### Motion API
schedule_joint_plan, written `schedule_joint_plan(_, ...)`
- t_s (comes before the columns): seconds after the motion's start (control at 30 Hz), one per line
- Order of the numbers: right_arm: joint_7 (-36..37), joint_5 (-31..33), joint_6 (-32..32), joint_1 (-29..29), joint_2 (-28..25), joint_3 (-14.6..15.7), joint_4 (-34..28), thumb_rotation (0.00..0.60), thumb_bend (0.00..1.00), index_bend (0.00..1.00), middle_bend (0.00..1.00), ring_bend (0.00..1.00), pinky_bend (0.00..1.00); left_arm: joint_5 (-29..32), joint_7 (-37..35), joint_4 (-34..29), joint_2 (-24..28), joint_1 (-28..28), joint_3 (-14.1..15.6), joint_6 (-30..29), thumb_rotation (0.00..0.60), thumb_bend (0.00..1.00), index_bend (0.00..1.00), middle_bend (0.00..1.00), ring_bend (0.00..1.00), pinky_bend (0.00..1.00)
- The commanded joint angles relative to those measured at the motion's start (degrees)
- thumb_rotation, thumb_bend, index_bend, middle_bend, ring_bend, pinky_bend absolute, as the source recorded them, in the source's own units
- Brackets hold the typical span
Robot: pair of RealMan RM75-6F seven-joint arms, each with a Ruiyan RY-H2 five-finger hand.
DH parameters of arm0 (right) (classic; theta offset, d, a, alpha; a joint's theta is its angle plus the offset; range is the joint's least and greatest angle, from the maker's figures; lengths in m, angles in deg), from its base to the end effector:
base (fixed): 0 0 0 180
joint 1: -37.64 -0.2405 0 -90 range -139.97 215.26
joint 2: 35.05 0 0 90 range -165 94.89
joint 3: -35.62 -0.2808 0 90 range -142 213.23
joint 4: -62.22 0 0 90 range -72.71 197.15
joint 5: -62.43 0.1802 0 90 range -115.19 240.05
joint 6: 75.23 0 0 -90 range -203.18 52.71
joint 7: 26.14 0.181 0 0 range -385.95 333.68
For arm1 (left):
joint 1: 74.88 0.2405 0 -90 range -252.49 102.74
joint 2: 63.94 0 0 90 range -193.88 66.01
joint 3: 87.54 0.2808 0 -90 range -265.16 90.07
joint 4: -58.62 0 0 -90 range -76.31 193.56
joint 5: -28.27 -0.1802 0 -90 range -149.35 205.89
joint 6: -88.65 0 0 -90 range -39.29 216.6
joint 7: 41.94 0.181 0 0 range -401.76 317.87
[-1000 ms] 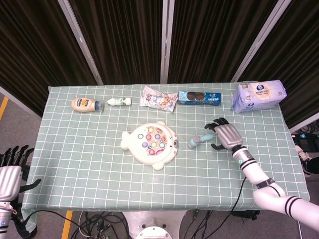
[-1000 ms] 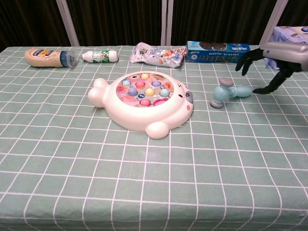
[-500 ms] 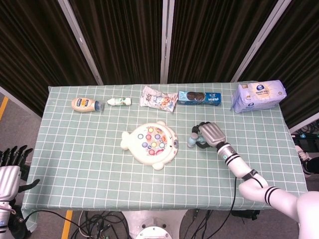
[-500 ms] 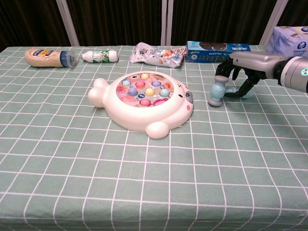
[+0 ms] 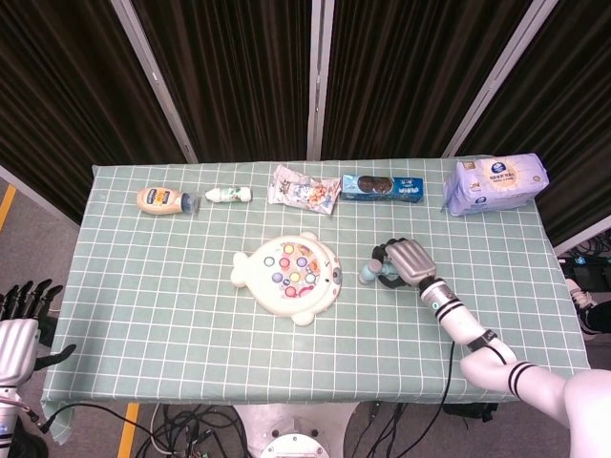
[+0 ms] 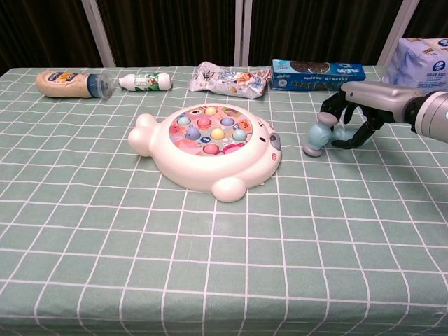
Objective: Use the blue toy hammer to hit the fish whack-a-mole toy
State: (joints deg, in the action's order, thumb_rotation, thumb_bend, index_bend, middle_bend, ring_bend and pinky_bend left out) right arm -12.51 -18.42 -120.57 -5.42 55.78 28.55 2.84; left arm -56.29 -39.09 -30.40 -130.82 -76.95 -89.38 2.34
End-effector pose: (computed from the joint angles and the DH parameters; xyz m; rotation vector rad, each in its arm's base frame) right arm -0.2224 -0.4233 -0.0026 1.8961 -1.0767 0.8877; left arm -0.3430 0.1984 0.1880 -1.3515 -0.8948 -0.8138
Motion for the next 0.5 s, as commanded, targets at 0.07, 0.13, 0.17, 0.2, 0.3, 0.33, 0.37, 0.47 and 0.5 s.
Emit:
schedule_joint_plan(0.07, 0.17, 0.21, -0.49, 0.30, 0.22, 0.13, 0.20, 0.600, 0.23, 0.49, 0.46, 0.33, 0.34, -0.06, -0.09, 0.06, -0.02, 0.03, 0.03, -0.06, 0.600, 0.00, 0.15, 0.09, 0.00, 0.00)
schedule_joint_plan(0.13, 0.35, 0.30, -0.72, 0.48, 0.23, 0.23, 0.32, 0.600, 0.24, 0.50, 0.47, 0.33, 0.35, -0.04, -0.17, 0.12, -0.01, 0.06, 0.04, -0.07, 0.600, 0.00, 0.15, 0.09, 0.00, 0.00)
schedule_joint_plan(0.17, 0.41, 0.32, -0.81, 0.55, 0.22, 0.28, 0.34, 0.600, 0.24, 0.50, 0.47, 0.34, 0.35, -0.02, -0.18, 0.14, -0.02, 0.07, 0.05, -0.07, 0.600, 0.00, 0.15, 0.09, 0.00, 0.00)
schedule_joint_plan(0.2, 0.47, 0.34, -0.90, 0.62, 0.20, 0.33, 0.33, 0.600, 0.24, 0.50, 0.47, 0.34, 0.35, -0.02, -0.19, 0.16, -0.02, 0.08, 0.06, -0.06, 0.600, 0.00, 0.15, 0.09, 0.00, 0.00)
schedule_joint_plan(0.3, 0.82, 0.32, -1.27, 0.81, 0.13, 0.42, 0.16, 0.600, 0.24, 0.50, 0.47, 0.34, 0.36, -0.12, -0.22, 0.21, -0.05, 0.09, 0.08, -0.15, 0.600, 0.00, 0.15, 0.09, 0.00, 0.00)
schedule_joint_plan(0.33, 0.88, 0.29, -1.41, 0.86, 0.09, 0.45, 0.12, 0.600, 0.24, 0.50, 0.47, 0.34, 0.36, -0.17, -0.26, 0.23, -0.06, 0.11, 0.09, -0.20, 0.600, 0.00, 0.15, 0.09, 0.00, 0.00)
schedule_joint_plan(0.37, 0.93, 0.28, -1.49, 0.89, 0.07, 0.48, 0.07, 0.600, 0.24, 0.50, 0.47, 0.34, 0.36, -0.20, -0.27, 0.25, -0.06, 0.13, 0.11, -0.24, 0.600, 0.00, 0.15, 0.09, 0.00, 0.00)
schedule_joint_plan(0.47, 1.22, 0.21, -1.87, 1.06, 0.01, 0.56, -0.17, 0.600, 0.25, 0.50, 0.47, 0.34, 0.37, -0.21, -0.34, 0.31, -0.06, 0.22, 0.14, -0.34, 0.600, 0.00, 0.15, 0.09, 0.00, 0.00)
schedule_joint_plan(0.5, 1.30, 0.16, -2.04, 1.11, 0.02, 0.59, -0.18, 0.600, 0.26, 0.50, 0.47, 0.34, 0.37, -0.19, -0.36, 0.32, -0.06, 0.24, 0.16, -0.34, 0.600, 0.00, 0.15, 0.09, 0.00, 0.00)
